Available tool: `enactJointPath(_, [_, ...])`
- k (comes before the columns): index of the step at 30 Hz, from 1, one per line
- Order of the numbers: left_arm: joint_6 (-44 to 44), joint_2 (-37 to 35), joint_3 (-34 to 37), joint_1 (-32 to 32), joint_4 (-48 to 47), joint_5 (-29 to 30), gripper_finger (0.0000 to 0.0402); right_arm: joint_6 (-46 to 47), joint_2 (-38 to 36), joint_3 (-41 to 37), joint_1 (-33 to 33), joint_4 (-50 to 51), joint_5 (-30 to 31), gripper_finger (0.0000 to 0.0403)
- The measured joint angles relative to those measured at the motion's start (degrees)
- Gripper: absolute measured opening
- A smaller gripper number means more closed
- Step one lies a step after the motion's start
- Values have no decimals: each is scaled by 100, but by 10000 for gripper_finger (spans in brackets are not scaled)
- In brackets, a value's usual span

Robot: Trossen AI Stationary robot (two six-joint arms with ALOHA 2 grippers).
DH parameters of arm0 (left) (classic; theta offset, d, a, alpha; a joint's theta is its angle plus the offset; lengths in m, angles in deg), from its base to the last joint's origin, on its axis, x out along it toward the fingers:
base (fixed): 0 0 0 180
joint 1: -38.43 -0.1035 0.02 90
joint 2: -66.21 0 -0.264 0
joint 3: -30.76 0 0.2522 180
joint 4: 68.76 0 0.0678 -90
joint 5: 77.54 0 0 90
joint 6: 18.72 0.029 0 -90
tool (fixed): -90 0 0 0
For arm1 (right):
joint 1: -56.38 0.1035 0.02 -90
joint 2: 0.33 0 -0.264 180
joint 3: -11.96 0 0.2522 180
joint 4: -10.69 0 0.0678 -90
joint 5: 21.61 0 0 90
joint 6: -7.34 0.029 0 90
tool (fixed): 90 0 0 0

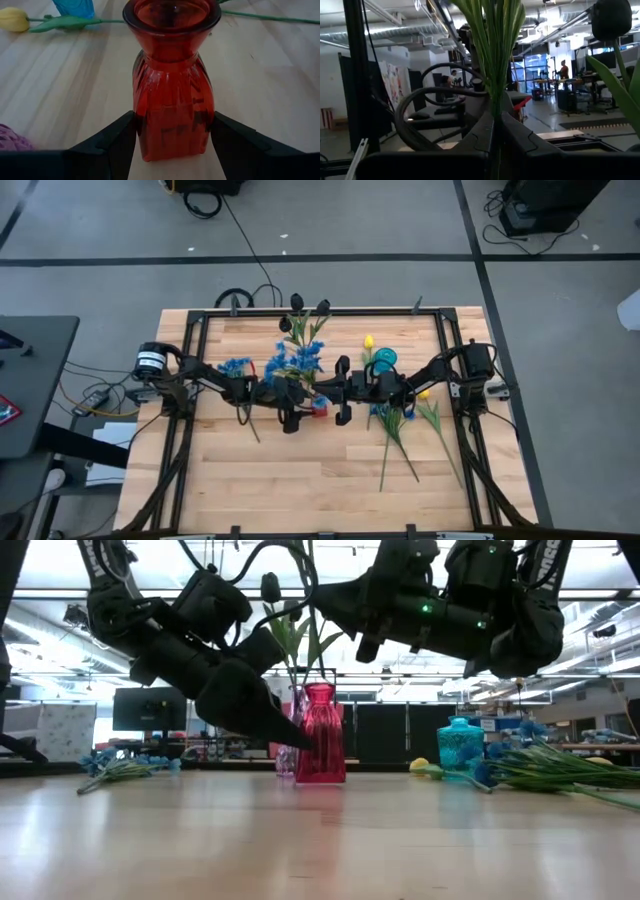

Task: Sort flowers into vase by color
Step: Put the blue flowers into the red vase

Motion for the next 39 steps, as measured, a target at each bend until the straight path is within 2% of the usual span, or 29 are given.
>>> enactJointPath(7, [19,54,-9,7,-28,20,241,-240,0,-120,0,-2,333,34])
enactJointPath(14, [52,65,-2,15,136,15,241,-375,0,-122,0,-2,337,34])
enactJointPath(21, [129,65,-2,15,731,15,241,-472,0,-131,7,39,343,34])
enactJointPath(39, [173,37,-2,-20,1129,212,241,-553,-2,-570,4,25,492,41])
